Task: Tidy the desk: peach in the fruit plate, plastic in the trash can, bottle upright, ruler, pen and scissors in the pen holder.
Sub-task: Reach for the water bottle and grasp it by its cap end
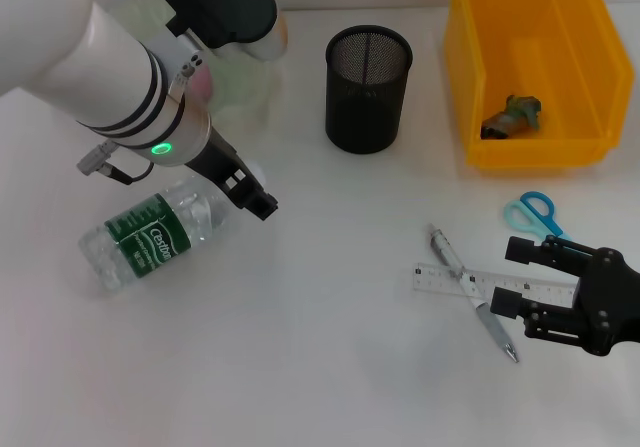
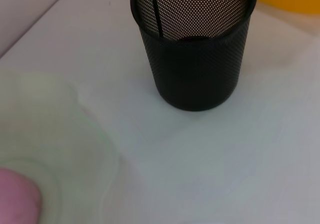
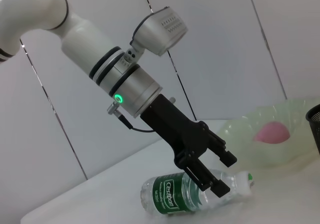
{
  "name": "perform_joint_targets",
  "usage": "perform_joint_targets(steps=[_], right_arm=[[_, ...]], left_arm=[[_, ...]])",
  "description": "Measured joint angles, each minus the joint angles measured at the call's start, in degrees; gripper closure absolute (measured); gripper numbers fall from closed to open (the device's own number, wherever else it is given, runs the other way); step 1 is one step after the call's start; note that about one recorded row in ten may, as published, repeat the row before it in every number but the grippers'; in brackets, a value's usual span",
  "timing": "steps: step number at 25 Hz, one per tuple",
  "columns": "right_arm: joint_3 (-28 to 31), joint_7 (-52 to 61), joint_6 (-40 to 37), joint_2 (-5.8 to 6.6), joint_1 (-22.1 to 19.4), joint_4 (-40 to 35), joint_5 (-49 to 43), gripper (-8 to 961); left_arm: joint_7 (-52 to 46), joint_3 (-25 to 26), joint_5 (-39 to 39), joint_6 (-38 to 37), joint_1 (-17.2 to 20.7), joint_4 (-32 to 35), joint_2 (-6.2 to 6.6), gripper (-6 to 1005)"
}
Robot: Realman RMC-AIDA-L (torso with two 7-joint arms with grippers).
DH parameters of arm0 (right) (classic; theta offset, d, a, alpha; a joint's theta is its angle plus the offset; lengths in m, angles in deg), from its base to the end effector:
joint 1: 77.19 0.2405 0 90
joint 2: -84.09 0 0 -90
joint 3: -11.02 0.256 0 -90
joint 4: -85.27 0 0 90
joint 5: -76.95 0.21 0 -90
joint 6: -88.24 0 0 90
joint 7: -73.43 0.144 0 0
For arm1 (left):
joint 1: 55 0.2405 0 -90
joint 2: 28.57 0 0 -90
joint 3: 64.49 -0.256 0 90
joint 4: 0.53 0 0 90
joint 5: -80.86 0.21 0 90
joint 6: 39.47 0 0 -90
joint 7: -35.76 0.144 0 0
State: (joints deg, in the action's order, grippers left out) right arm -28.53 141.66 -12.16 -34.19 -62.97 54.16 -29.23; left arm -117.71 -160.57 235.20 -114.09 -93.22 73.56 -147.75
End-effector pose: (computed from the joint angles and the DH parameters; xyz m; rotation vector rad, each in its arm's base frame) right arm 0.3170 0.2288 0.0002 -2.6122 0.7525 0.9674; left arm -0.1518 0.3701 -0.0473 -2.5362 -0.6103 0.5584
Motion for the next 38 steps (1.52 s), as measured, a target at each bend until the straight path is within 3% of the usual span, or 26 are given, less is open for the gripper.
perform_joint_targets(steps=[19,22,38], right_arm=[[0.5,-1.2,0.7,-0.63,0.2,1.3,0.0,169],[0.5,-1.5,0.7,-0.63,0.2,1.4,0.0,169],[0.6,-1.6,0.7,-0.58,0.1,1.5,0.4,169]], left_arm=[[0.3,-0.9,0.2,3.3,-0.6,-3.5,0.00,189],[0.3,-1.9,0.3,5.6,-1.6,-6.8,0.01,200],[0.3,-4.1,1.1,8.6,-1.3,-7.6,0.00,260]])
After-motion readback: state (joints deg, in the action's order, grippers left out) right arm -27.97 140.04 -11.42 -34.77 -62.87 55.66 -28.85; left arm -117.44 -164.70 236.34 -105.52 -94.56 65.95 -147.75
